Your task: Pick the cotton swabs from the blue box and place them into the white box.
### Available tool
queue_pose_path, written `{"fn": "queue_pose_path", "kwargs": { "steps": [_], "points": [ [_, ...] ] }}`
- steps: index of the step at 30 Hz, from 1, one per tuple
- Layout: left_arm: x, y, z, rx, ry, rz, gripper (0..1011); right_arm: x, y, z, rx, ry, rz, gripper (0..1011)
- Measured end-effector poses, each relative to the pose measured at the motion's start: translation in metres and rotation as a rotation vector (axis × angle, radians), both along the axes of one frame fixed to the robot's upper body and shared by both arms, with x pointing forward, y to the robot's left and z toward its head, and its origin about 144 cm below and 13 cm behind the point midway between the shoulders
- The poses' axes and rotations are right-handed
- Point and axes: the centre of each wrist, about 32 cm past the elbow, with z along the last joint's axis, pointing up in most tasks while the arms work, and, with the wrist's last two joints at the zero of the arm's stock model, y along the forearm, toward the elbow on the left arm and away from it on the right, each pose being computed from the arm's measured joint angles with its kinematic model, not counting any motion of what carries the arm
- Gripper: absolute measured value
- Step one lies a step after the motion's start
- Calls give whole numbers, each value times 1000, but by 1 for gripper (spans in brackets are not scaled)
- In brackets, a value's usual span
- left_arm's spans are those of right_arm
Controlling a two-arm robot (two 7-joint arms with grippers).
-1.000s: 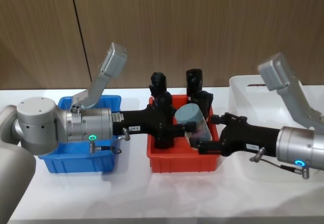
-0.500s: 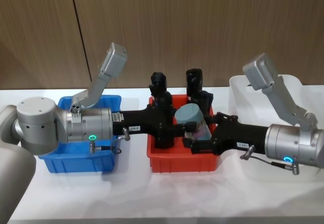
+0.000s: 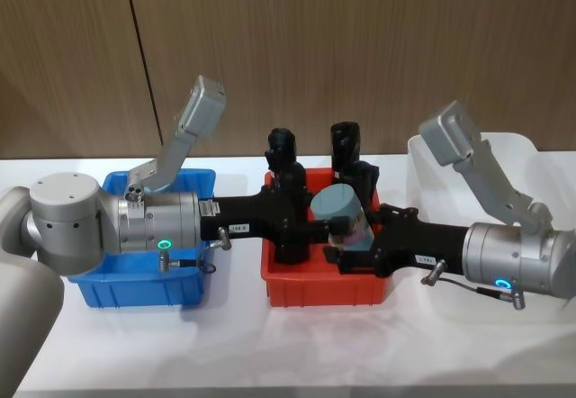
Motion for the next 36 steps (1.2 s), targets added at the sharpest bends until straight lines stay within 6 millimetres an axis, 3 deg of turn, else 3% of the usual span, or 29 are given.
{"fn": "queue_pose_path", "kwargs": {
  "steps": [10,22,29,36],
  "points": [
    [0,0,0,0,0,0,659,2,1,-1,-6,-7,2,653],
    [0,0,0,0,0,1,663,2,1,-1,-4,-10,1,652],
    [0,0,0,0,0,0,868,2,1,0,0,-13,-3,652],
    [0,0,0,0,0,0,1004,2,-1,0,7,-14,-3,650]
  ]
}}
